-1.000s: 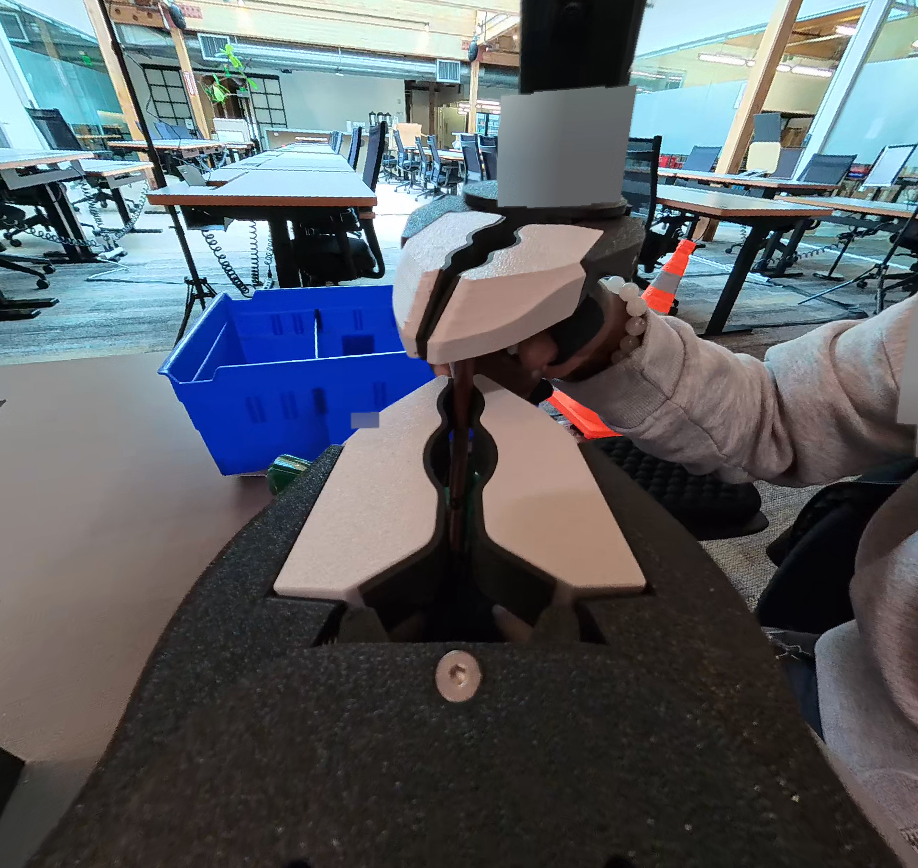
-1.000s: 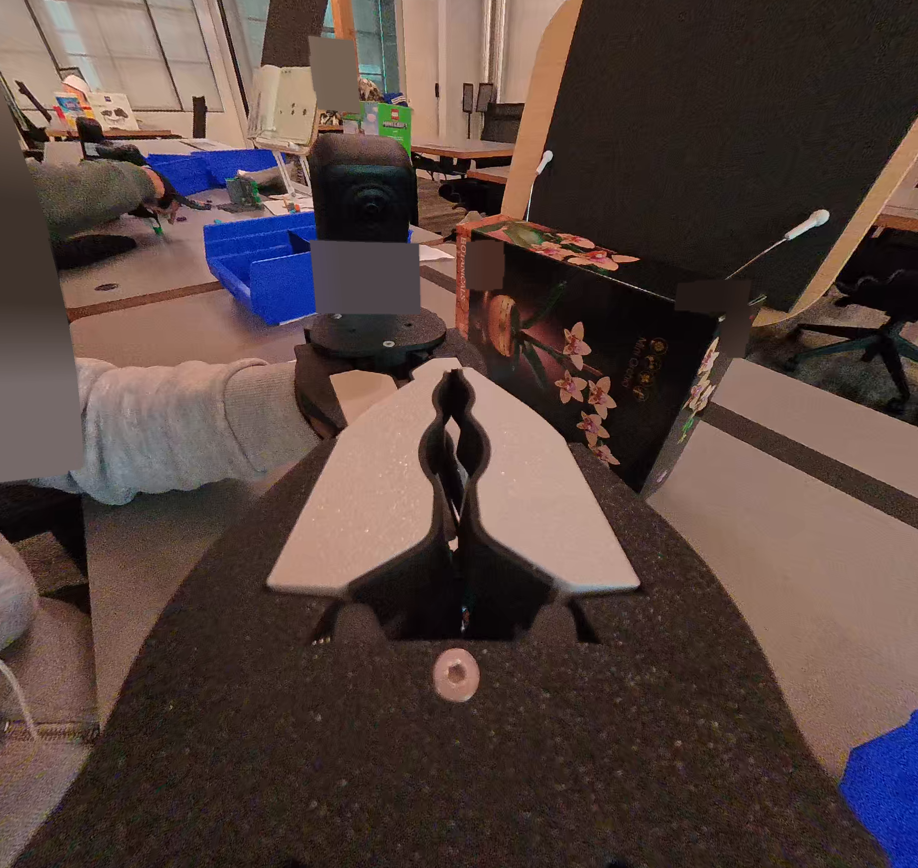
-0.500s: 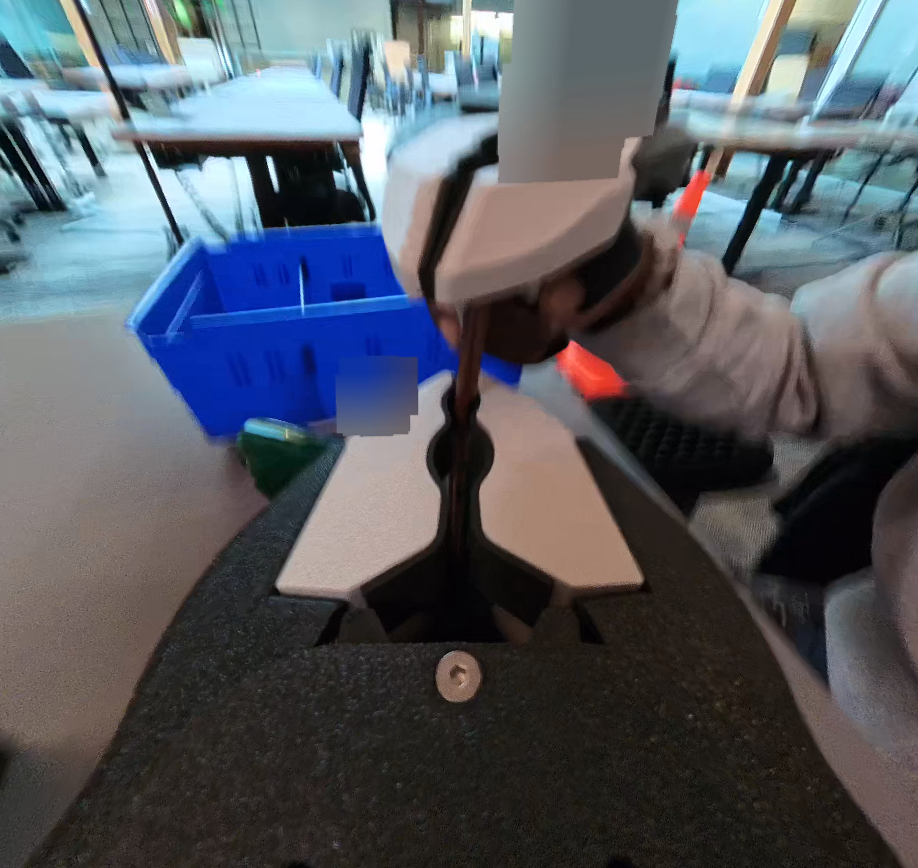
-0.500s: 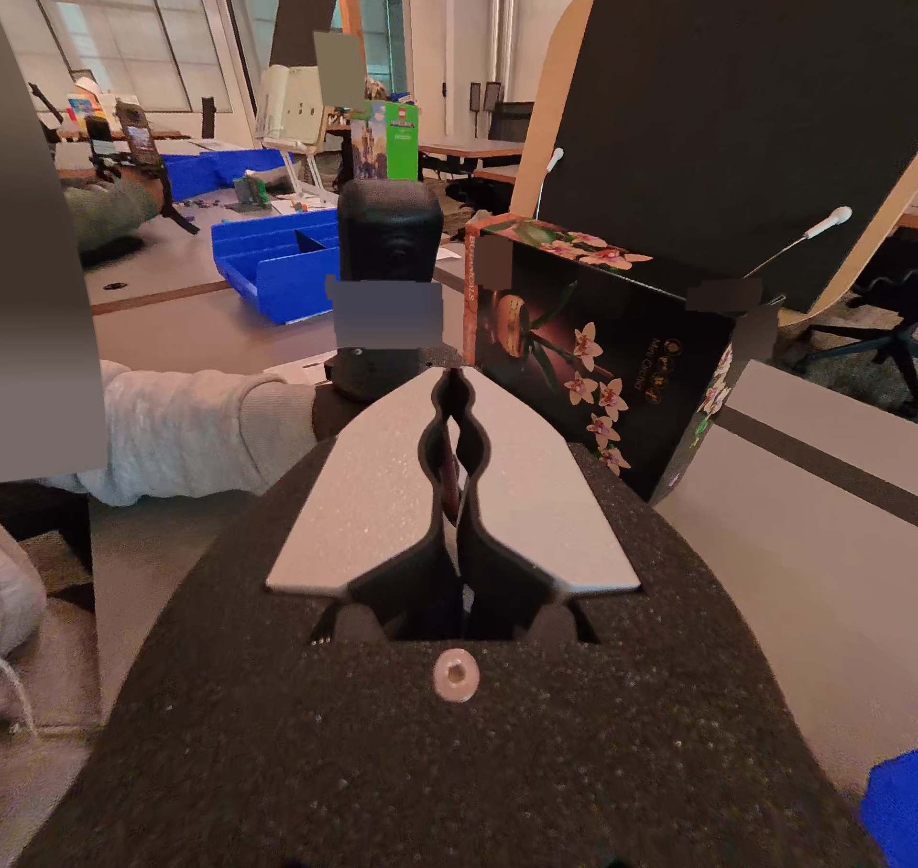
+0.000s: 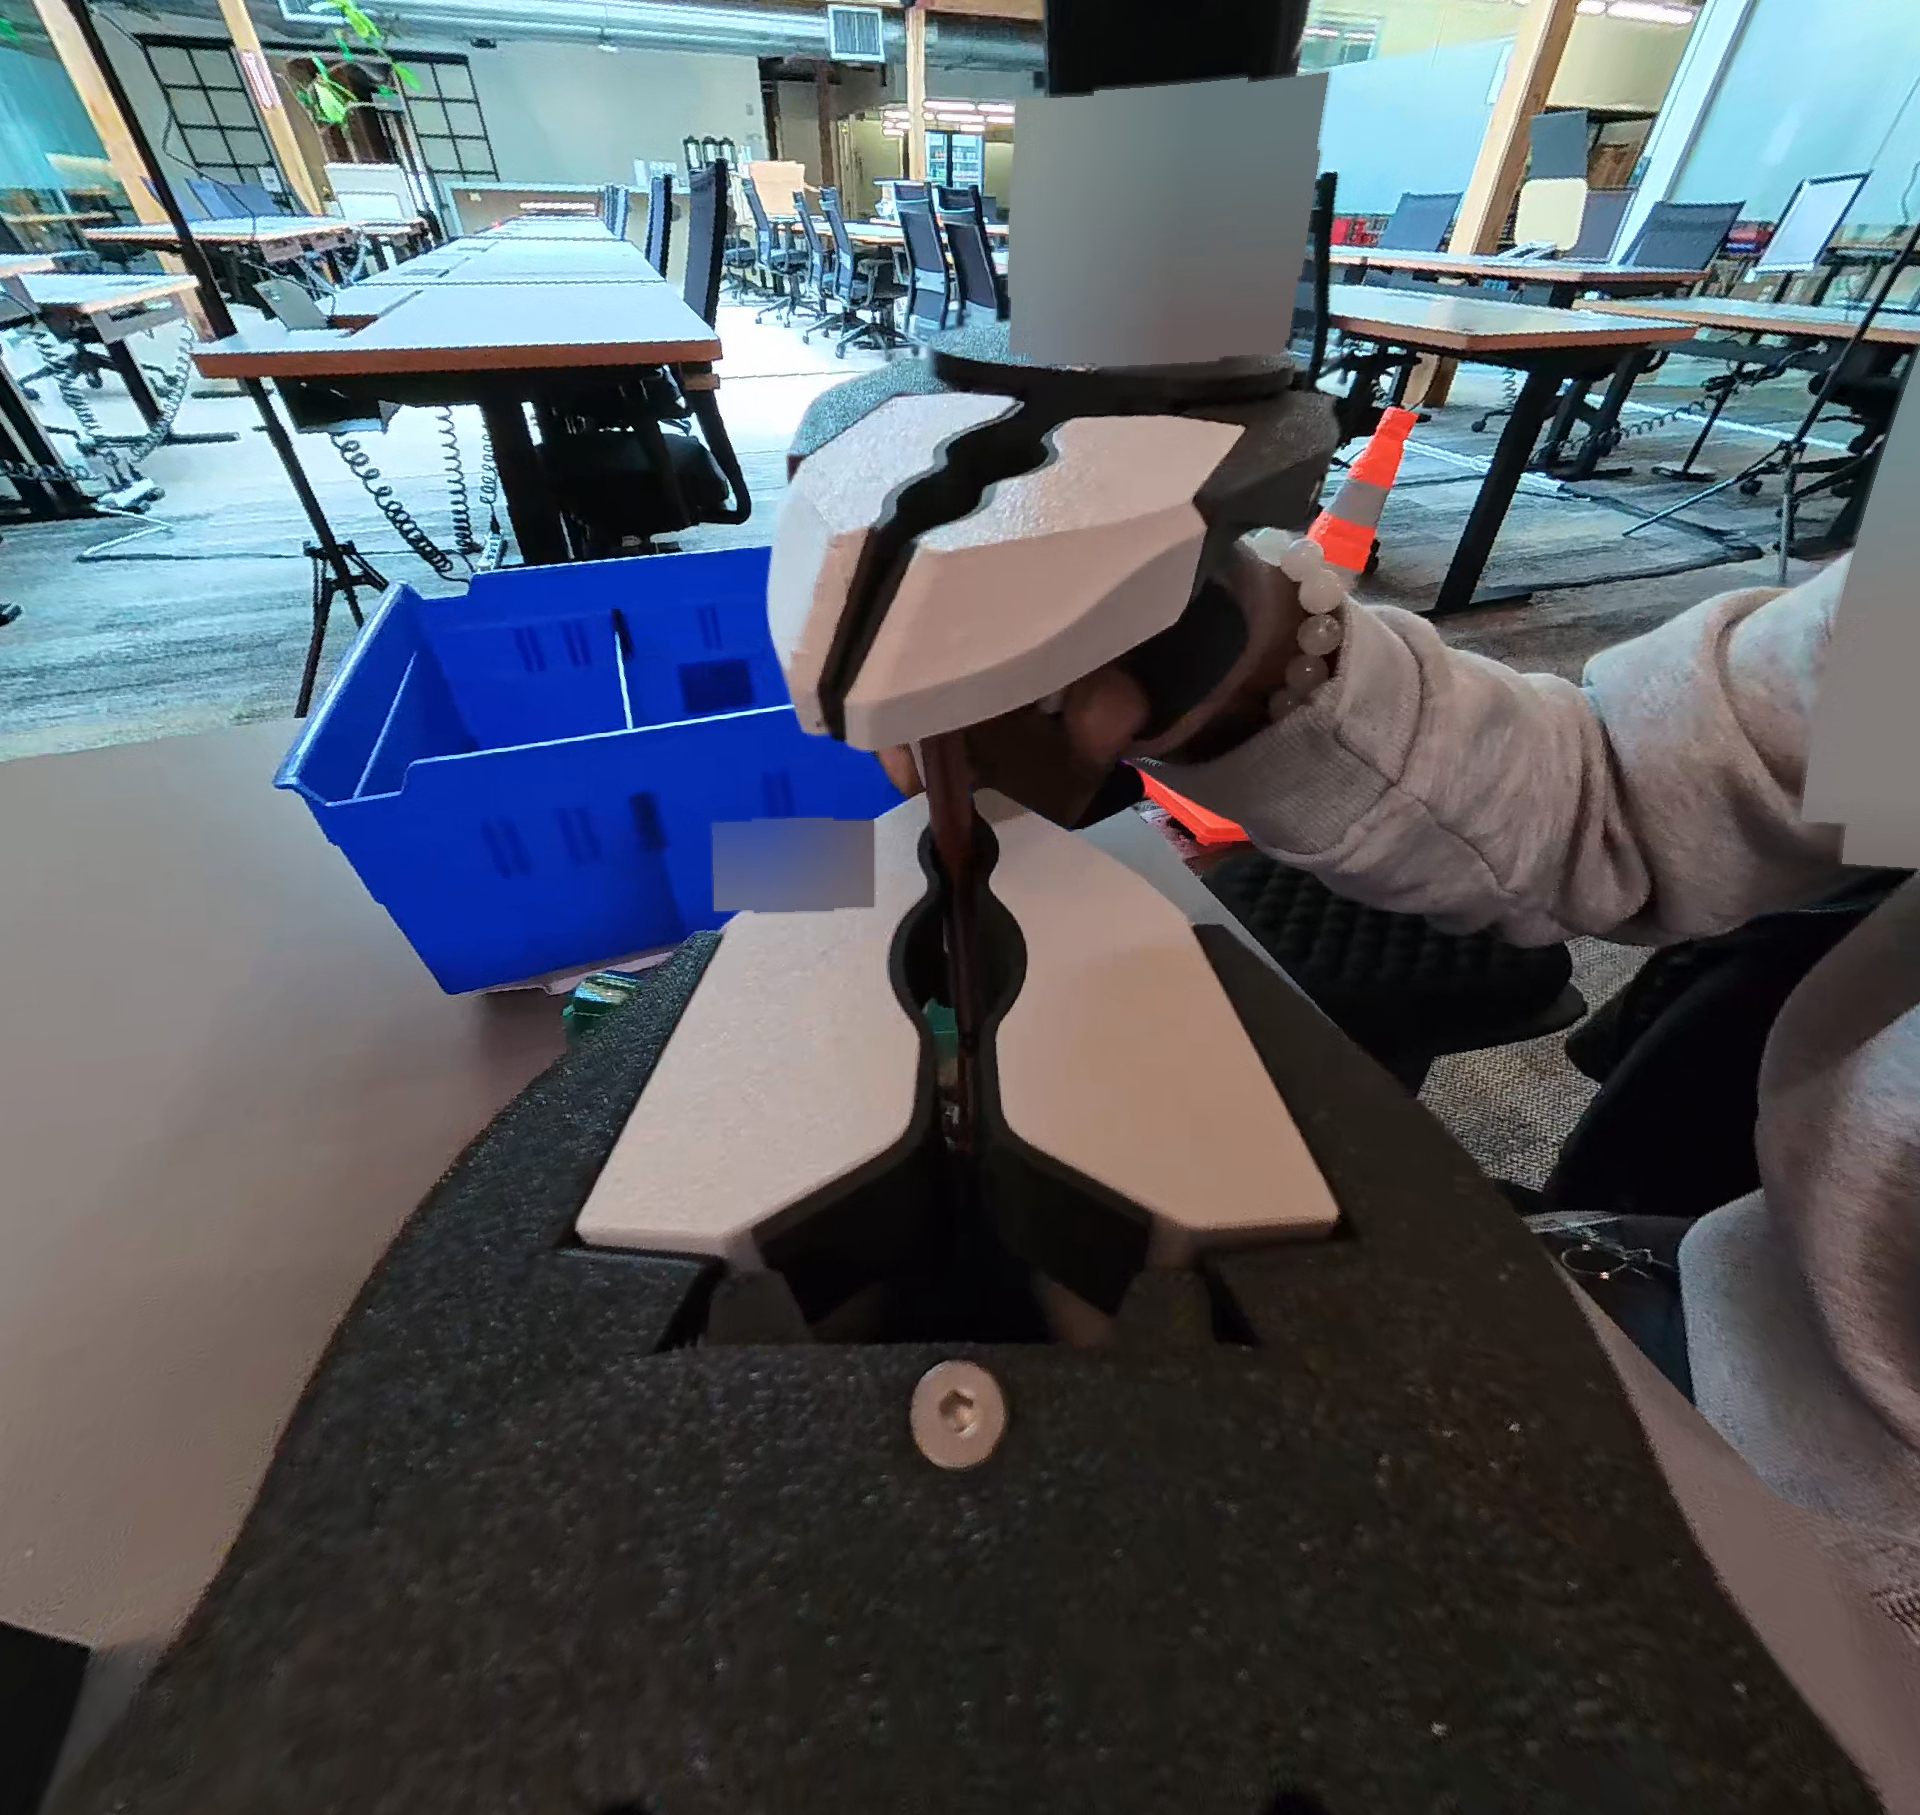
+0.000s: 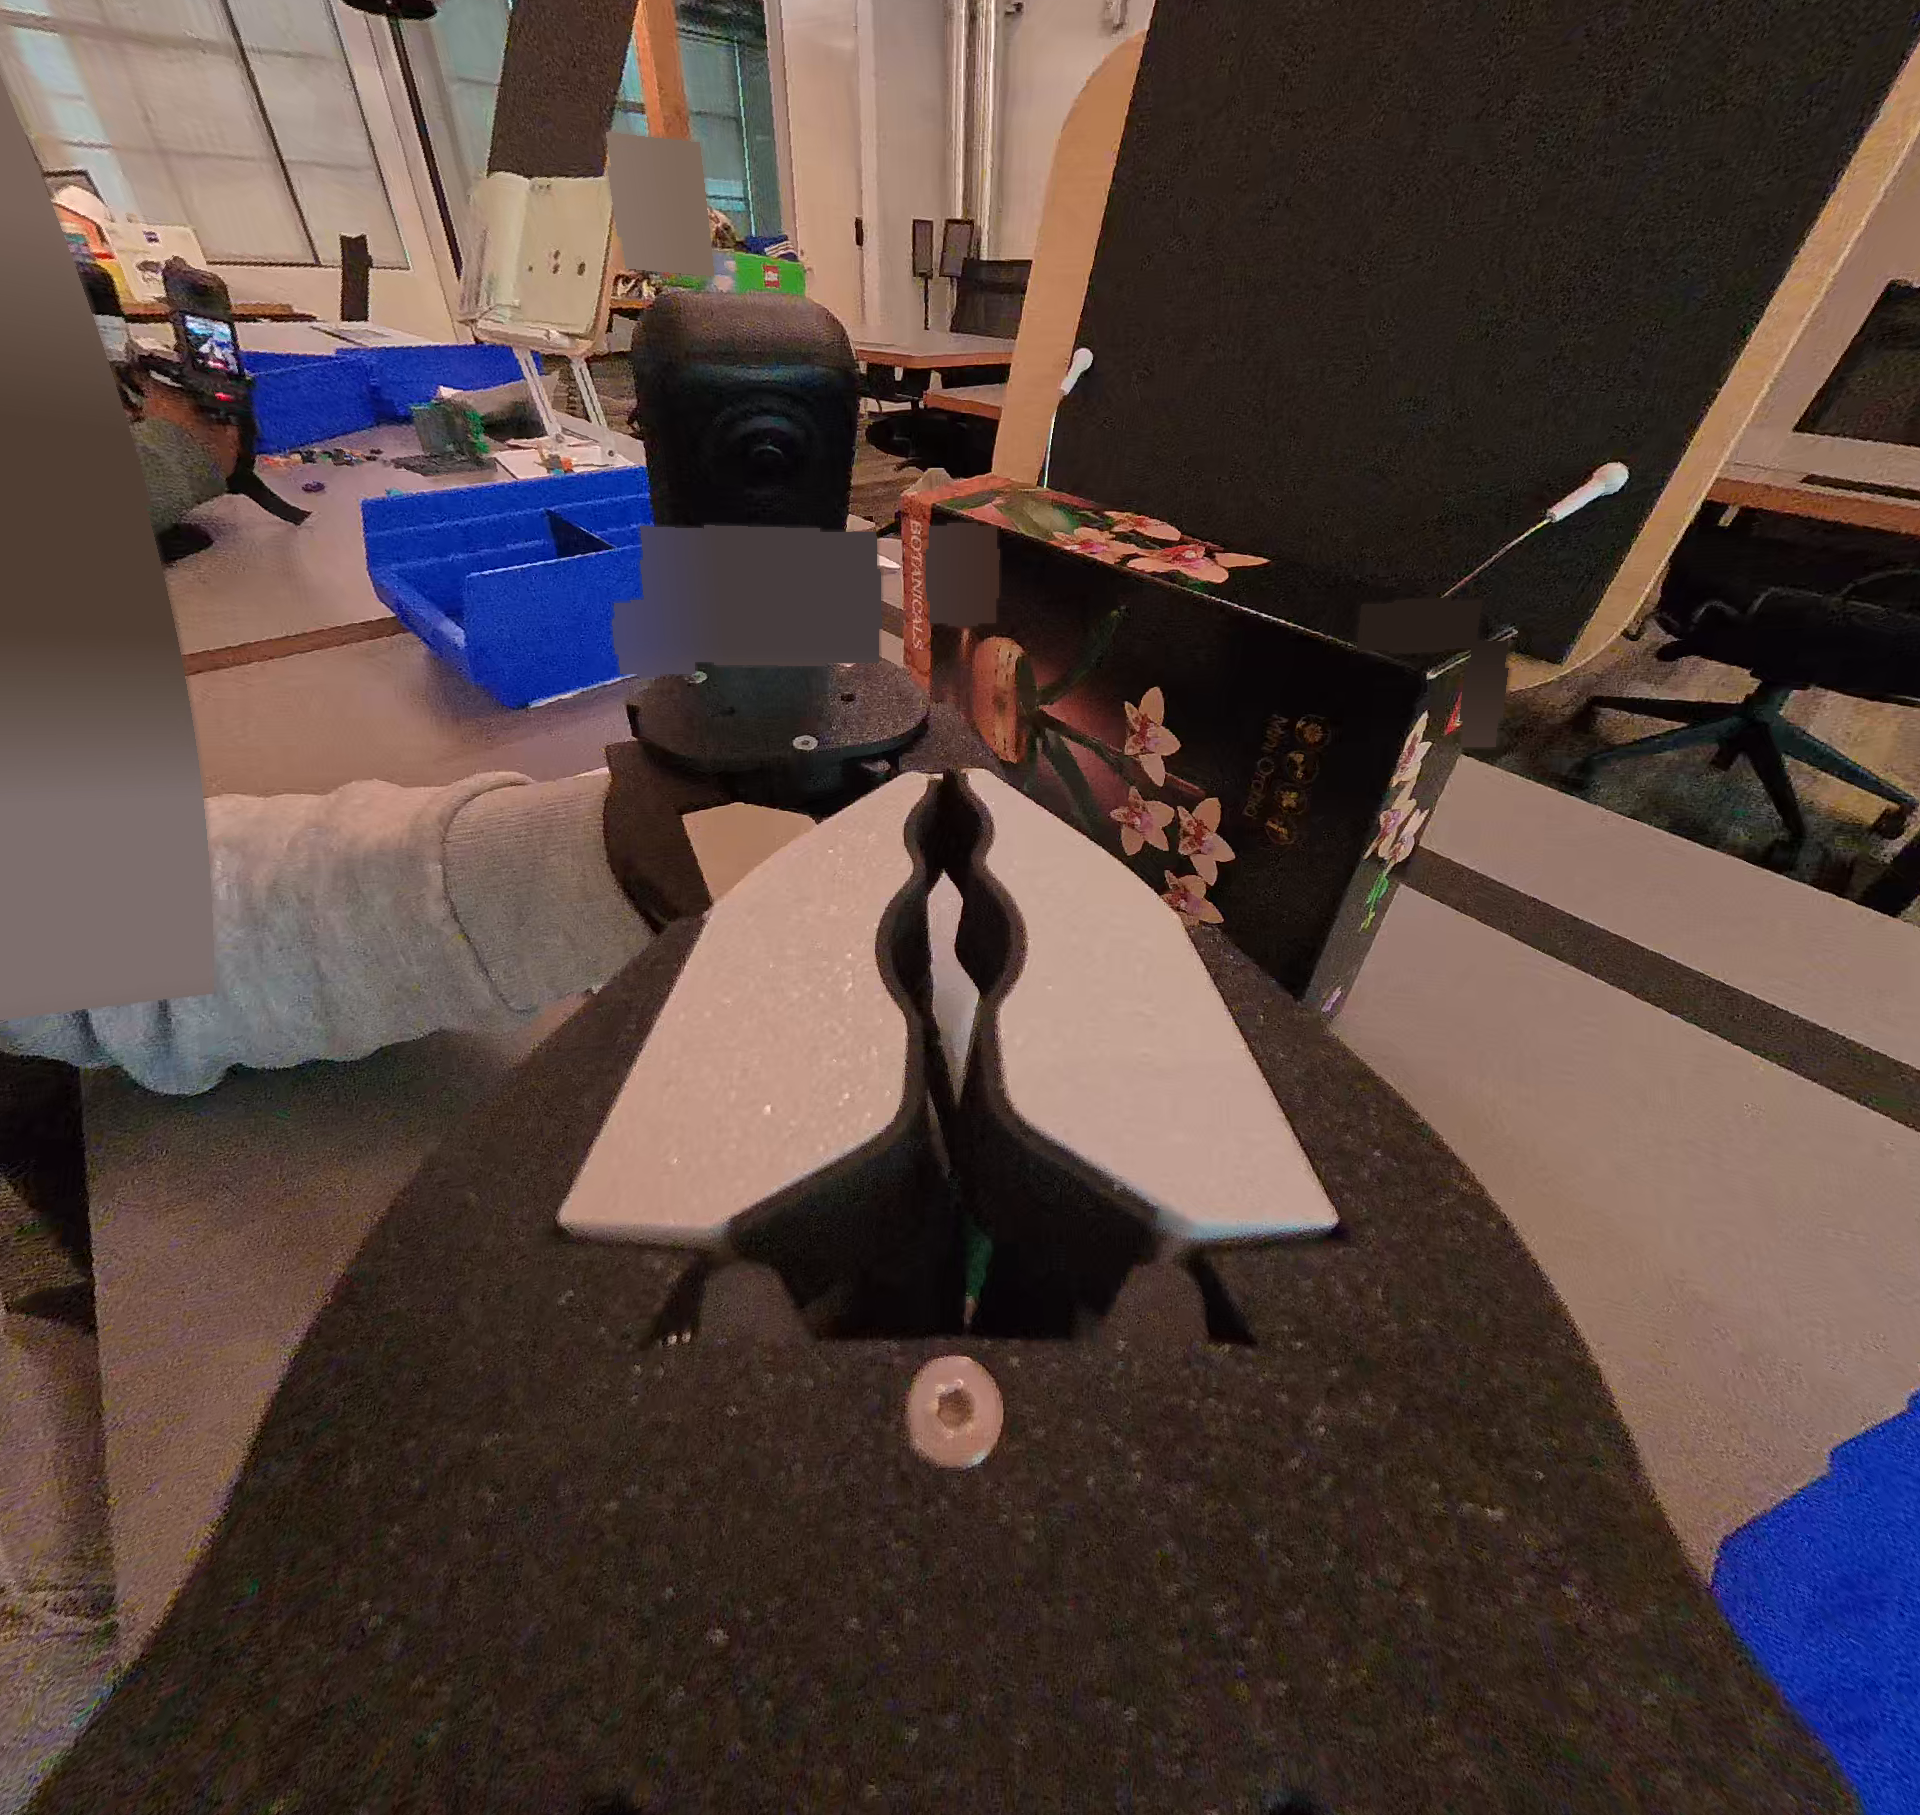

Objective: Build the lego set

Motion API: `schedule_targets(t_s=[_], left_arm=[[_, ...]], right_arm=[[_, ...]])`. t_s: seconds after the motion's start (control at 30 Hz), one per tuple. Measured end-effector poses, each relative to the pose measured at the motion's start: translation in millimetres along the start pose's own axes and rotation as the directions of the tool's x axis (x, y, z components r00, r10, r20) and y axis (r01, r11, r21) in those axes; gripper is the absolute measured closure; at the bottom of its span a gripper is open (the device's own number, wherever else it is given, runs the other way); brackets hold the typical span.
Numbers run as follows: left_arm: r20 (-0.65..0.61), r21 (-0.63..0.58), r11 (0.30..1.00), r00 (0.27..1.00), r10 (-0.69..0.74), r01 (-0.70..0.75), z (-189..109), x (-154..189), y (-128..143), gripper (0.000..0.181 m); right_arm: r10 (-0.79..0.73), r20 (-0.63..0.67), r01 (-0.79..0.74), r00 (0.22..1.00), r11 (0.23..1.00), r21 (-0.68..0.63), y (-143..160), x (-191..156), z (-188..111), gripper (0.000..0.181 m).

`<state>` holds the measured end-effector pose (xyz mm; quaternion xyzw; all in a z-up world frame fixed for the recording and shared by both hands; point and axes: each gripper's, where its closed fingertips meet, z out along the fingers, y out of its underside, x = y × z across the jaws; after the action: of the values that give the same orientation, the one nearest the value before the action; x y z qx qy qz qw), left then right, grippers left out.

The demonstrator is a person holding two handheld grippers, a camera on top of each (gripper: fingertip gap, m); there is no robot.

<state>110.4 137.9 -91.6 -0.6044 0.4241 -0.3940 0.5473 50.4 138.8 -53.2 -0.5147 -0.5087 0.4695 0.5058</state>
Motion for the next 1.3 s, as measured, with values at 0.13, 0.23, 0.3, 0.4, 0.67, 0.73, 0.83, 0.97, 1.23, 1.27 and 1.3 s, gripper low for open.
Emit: schedule_targets(t_s=[0.13, 0.23, 0.3, 0.4, 0.67, 0.73, 0.83, 0.97, 1.23, 1.27, 1.3], left_arm=[[-0.004, 0.009, 1.000, 1.000, -0.001, 0.001, 0.6, 1.6, -0.1, 0.181], [-0.007, 0.004, 1.000, 1.000, -0.005, 0.005, 1.1, 1.5, 0.3, 0.181], [-0.012, -0.006, 1.000, 1.000, -0.006, 0.006, 1.3, 1.4, 3.3, 0.181], [-0.002, -0.028, 1.000, 1.000, -0.007, 0.007, 3.4, 0.0, 14.5, 0.181], [-0.019, -0.009, 1.000, 1.000, -0.022, 0.021, 4.6, -1.1, 11.6, 0.181], [-0.019, -0.007, 1.000, 1.000, -0.018, 0.017, 3.9, -0.7, 10.3, 0.181], [-0.012, -0.002, 1.000, 1.000, -0.016, 0.016, 3.5, -1.4, 10.1, 0.181], [-0.016, -0.004, 1.000, 1.000, -0.010, 0.010, 3.8, -0.7, 9.7, 0.181], [-0.020, -0.006, 1.000, 1.000, -0.011, 0.011, 2.8, -0.6, 5.5, 0.181], [-0.028, 0.008, 1.000, 0.999, -0.015, 0.016, 1.4, 0.1, 0.8, 0.181], [-0.025, 0.033, 0.999, 0.999, -0.022, 0.022, -1.2, -1.4, -6.3, 0.181]], right_arm=[[0.012, 0.010, -0.012, 1.000, 1.000, 0.008, 0.3, -2.1, -3.0, 0.181], [-0.004, -0.010, 0.004, 1.000, 1.000, 0.008, 0.5, -0.5, -4.2, 0.181], [0.003, 0.010, -0.003, 1.000, 1.000, 0.000, 0.8, -3.9, -1.6, 0.181], [-0.005, -0.014, 0.005, 1.000, 1.000, -0.002, 1.0, 0.1, -0.8, 0.181], [0.012, 0.001, -0.012, 1.000, 1.000, 0.022, 0.7, -0.1, -4.9, 0.181], [-0.023, -0.021, 0.024, 1.000, 1.000, 0.019, 0.6, -1.2, -2.1, 0.181], [0.006, -0.006, -0.006, 1.000, 1.000, 0.028, 0.9, 0.7, -3.3, 0.181], [0.010, 0.007, -0.011, 1.000, 1.000, 0.027, 0.6, -4.3, -5.2, 0.181], [-0.033, -0.015, 0.034, 0.999, 0.999, 0.010, -0.3, -4.7, -5.5, 0.181], [-0.043, -0.020, 0.043, 0.999, 0.999, 0.006, -0.4, -4.7, -5.4, 0.181], [-0.042, -0.024, 0.042, 0.999, 0.999, 0.002, -0.4, -3.9, -5.8, 0.181]])
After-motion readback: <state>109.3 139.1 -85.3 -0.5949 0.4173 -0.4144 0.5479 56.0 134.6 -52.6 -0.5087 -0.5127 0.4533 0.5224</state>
